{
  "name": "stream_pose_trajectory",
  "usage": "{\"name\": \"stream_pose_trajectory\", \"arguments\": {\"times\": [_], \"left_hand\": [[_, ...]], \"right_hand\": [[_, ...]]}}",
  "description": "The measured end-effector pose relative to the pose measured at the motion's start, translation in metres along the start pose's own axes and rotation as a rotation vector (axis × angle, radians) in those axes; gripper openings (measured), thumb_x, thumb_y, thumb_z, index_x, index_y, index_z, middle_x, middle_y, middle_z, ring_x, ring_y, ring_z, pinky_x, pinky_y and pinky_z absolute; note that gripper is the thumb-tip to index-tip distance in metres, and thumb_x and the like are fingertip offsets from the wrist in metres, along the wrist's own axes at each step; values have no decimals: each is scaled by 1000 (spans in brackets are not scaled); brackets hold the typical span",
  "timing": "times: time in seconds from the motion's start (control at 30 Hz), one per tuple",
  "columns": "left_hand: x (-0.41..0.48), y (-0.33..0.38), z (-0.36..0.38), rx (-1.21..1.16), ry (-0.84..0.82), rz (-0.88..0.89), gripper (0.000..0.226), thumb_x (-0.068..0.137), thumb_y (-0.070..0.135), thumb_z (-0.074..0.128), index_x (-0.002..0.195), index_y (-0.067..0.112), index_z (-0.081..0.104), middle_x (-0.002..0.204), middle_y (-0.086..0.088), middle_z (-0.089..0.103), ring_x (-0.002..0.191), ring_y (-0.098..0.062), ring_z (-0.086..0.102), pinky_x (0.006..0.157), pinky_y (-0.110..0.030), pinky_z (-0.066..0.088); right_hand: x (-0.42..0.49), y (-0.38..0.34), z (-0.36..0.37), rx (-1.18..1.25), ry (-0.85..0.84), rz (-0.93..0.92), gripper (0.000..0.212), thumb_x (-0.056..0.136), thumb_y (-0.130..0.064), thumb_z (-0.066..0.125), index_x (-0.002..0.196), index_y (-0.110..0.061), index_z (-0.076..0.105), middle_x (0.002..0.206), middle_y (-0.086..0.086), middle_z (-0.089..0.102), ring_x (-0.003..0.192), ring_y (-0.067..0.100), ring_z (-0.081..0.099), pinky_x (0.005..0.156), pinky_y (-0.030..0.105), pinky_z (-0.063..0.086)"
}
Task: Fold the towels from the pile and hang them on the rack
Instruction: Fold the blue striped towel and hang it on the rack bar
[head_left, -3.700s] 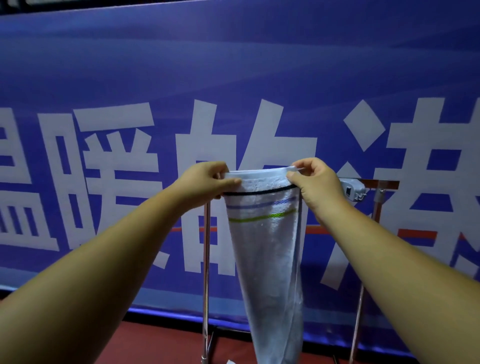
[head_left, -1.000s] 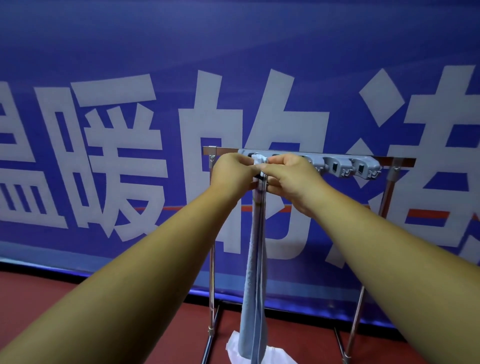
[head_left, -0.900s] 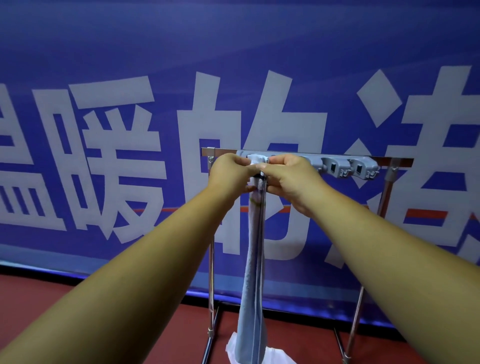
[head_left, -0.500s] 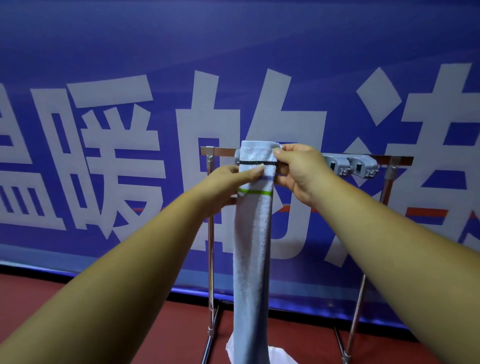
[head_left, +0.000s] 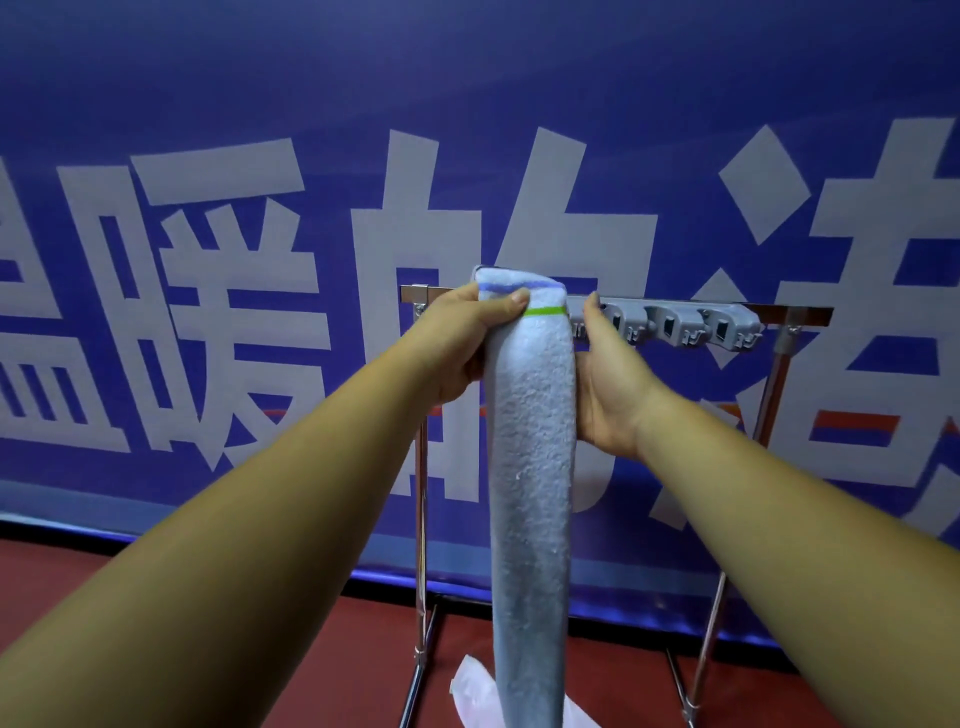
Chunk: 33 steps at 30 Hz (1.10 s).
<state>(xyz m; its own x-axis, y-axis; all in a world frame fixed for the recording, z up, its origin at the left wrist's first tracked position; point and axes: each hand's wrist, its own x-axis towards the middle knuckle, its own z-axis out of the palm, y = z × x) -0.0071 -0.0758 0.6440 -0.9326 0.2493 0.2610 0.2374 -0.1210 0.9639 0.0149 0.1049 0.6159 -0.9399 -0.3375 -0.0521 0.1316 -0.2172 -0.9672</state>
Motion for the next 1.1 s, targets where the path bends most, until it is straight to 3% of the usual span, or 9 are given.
{"name": "stream_pose_trajectory", "arguments": {"times": [0.1,0.27,0.5,0.67,0.7,0.77,0.87,1.0,1.1], "left_hand": [[9,3,-3,-22,75,2,29,103,25,69,131,17,71,120,-10,79,112,-30,76,93,-48,63],[20,2,-11,-37,188,-32,25,103,22,69,128,16,70,116,-12,80,107,-32,78,80,-46,65],[12,-13,-6,81,207,-202,27,105,29,66,122,8,69,111,-13,78,88,-22,79,64,-32,63],[-3,-30,0,182,127,-381,44,107,44,60,124,4,64,99,-14,75,64,-19,78,54,-30,60],[-3,-35,-2,230,110,-411,54,106,52,57,128,2,62,100,-15,75,66,-20,78,55,-31,61],[-2,-48,-6,316,98,-440,68,103,64,54,132,3,61,108,-15,76,81,-24,79,67,-37,65],[-3,-67,-8,358,124,-415,66,100,67,56,131,9,63,117,-12,76,103,-31,76,91,-47,64],[-10,-89,1,491,188,-399,23,105,27,58,118,10,66,114,-10,73,104,-26,73,96,-47,61],[-18,-101,7,629,115,-471,22,98,7,57,119,7,65,110,-15,71,103,-28,74,91,-49,64]], "right_hand": [[-6,13,-3,-158,-4,-31,85,97,-83,37,138,-16,69,126,16,77,119,34,74,107,57,55],[-7,28,-18,-375,66,-29,43,98,-40,74,130,-12,71,124,16,78,112,33,75,108,57,56],[-6,42,-16,-234,79,-121,31,101,-21,73,131,-17,71,119,11,80,109,30,78,85,43,63],[-2,46,-10,-114,224,-132,26,104,-16,68,130,-11,71,107,14,82,80,23,80,52,29,58],[-1,46,-9,-96,250,-118,26,105,-16,66,130,-8,70,105,15,82,78,22,80,52,30,59],[3,47,-8,-48,311,-76,28,107,-16,63,131,-2,67,103,15,82,86,24,81,67,38,66],[10,48,-9,50,391,-36,32,110,-8,56,140,1,57,114,19,77,98,29,77,73,46,64],[16,49,-11,58,436,17,50,108,-5,53,157,-8,40,137,21,68,120,37,70,93,71,53],[17,49,-8,87,478,17,47,109,-5,50,156,-6,43,136,20,69,125,37,68,98,71,50]]}}
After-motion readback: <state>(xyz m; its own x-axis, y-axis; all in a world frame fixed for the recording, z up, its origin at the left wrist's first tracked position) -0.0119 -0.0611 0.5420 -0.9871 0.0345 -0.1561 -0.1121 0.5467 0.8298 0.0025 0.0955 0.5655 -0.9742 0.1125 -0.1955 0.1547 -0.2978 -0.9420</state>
